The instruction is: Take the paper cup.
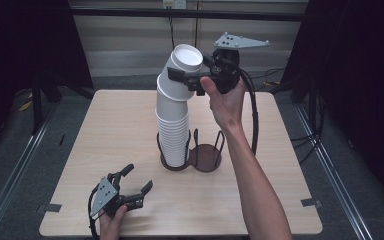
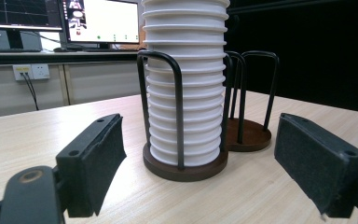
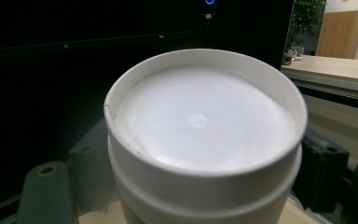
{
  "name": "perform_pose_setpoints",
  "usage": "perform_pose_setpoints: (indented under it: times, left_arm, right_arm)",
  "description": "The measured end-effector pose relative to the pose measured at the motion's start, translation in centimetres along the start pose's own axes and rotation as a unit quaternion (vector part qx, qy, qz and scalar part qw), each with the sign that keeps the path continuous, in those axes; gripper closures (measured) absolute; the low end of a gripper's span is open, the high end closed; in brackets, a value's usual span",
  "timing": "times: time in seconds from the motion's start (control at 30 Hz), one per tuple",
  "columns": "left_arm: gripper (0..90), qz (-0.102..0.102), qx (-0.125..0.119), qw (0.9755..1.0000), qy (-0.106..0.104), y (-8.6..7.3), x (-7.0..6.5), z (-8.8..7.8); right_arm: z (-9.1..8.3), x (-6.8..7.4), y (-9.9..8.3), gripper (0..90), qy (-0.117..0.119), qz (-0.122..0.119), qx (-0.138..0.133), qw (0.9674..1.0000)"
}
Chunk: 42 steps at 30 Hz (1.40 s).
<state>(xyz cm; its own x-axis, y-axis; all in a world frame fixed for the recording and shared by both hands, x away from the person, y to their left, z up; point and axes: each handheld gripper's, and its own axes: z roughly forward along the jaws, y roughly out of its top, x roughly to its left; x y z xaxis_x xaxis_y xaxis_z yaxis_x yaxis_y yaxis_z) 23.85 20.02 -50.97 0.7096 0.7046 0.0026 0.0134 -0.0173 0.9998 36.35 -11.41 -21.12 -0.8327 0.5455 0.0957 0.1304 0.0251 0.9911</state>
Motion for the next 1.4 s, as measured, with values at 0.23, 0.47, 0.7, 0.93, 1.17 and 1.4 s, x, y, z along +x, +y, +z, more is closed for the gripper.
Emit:
perform_pose_setpoints:
  times: [0.23,0.47,0.7,0.93,1.17,1.4]
  left_arm:
    - [15.8,0.000,0.000,1.0000,0.000,0.0,0.0,0.0]
    - [15.8,0.000,0.000,1.0000,0.000,0.0,0.0,0.0]
    - [15.8,0.000,0.000,1.0000,0.000,0.0,0.0,0.0]
    - [15.8,0.000,0.000,1.0000,0.000,0.0,0.0,0.0]
    - [15.8,-0.006,-0.001,1.0000,0.003,0.0,-0.1,0.0]
    - [15.8,-0.011,-0.002,0.9999,-0.001,0.0,-0.2,0.0]
  right_arm:
    - [-0.9,0.0,0.3,21.5,-0.002,0.000,-0.006,1.0000]
    - [-2.1,0.1,0.6,21.4,-0.001,0.000,-0.012,0.9999]
    - [-3.5,0.1,0.6,21.4,-0.007,-0.001,-0.017,0.9998]
    - [-5.0,0.3,0.3,21.4,-0.011,-0.001,-0.018,0.9998]
    - [-6.3,0.5,-0.3,21.4,-0.010,0.001,-0.015,0.9998]
    - [-6.9,0.5,-1.5,21.4,-0.010,0.007,-0.005,0.9999]
